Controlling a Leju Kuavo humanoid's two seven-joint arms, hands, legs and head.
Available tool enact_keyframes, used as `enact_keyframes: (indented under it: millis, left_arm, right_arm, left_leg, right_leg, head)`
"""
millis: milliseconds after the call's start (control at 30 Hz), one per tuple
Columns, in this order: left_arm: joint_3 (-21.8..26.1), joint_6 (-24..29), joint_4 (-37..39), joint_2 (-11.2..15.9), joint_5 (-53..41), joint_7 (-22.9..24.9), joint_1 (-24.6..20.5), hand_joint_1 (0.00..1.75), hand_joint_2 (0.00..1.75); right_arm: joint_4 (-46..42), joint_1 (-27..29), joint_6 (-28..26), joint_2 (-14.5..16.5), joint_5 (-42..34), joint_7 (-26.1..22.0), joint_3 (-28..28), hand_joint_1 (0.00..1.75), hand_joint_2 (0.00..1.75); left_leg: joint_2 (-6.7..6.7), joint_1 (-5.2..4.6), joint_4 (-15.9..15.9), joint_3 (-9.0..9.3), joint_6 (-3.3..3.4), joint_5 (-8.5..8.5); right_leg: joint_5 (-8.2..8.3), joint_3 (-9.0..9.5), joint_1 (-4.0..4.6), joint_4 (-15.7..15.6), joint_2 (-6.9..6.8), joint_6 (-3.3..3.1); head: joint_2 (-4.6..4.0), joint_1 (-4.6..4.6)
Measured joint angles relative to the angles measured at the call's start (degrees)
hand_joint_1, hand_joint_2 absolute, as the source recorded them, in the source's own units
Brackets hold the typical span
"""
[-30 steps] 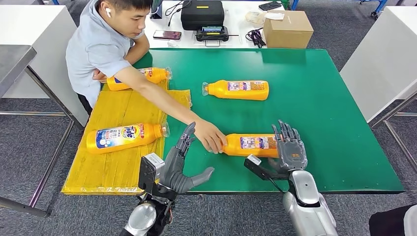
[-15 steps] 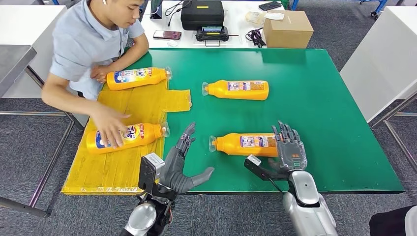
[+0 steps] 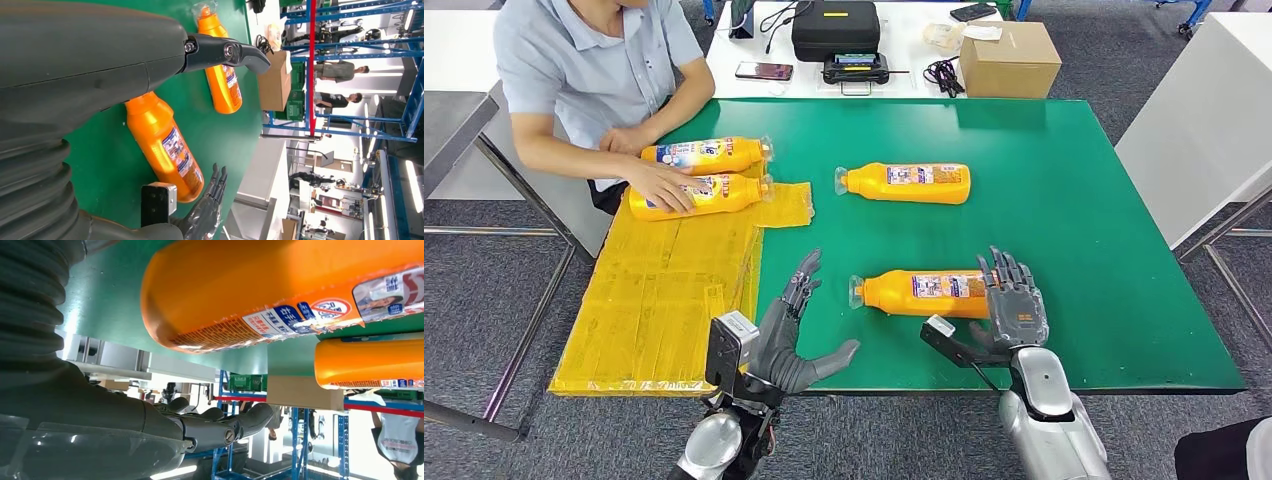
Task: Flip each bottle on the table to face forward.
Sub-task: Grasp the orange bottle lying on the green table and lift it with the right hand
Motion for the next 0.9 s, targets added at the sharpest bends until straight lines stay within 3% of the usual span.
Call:
enact_keyframes:
  millis: [500, 633, 767, 900]
  left_arm:
    - [-0.12, -0.09, 0.06, 0.00, -0.39, 0.40, -0.15, 0.00, 1.75]
    - [-2.54, -0.30, 1.72, -0.24, -2.62, 2.67, -2.61, 0.00, 1.75]
    - [-4.37, -0.08, 3.27, -0.48, -2.77, 3.13, -4.32, 0.00, 1.75]
    - [-5.16, 0.02, 4.19, -0.50, -2.36, 3.22, -4.98, 0.00, 1.75]
  right_arm:
    - [0.71, -0.89, 1.73, 0.03, -1.49, -0.77, 0.03, 0.00, 1.75]
    - [10.24, -10.12, 14.58, 0.51, -11.57, -5.22, 0.83, 0.00, 1.75]
    - [18.20, -16.72, 15.50, 0.97, -13.97, -6.22, 2.02, 0.00, 1.75]
    - [22.21, -18.64, 15.14, 1.41, -14.57, -6.36, 3.06, 0.00, 1.75]
  left_leg:
    - [0.02, 0.00, -0.01, -0.06, 0.00, 0.00]
    - [0.37, -0.01, 0.00, -0.14, 0.08, 0.13]
    - [0.32, -0.02, 0.01, -0.15, 0.12, 0.24]
    - [0.29, -0.01, 0.01, -0.17, 0.12, 0.23]
  right_leg:
    - [0.02, -0.02, 0.00, 0.01, 0.02, 0.01]
    - [0.27, -0.25, -0.01, 0.01, 0.24, 0.01]
    - [0.33, -0.24, -0.01, 0.00, 0.25, 0.09]
    - [0.33, -0.25, 0.00, 0.02, 0.24, 0.10]
  head:
    - [0.00, 0.01]
    - [0.00, 0.00]
    - [0.00, 0.01]
    - [0.00, 0.00]
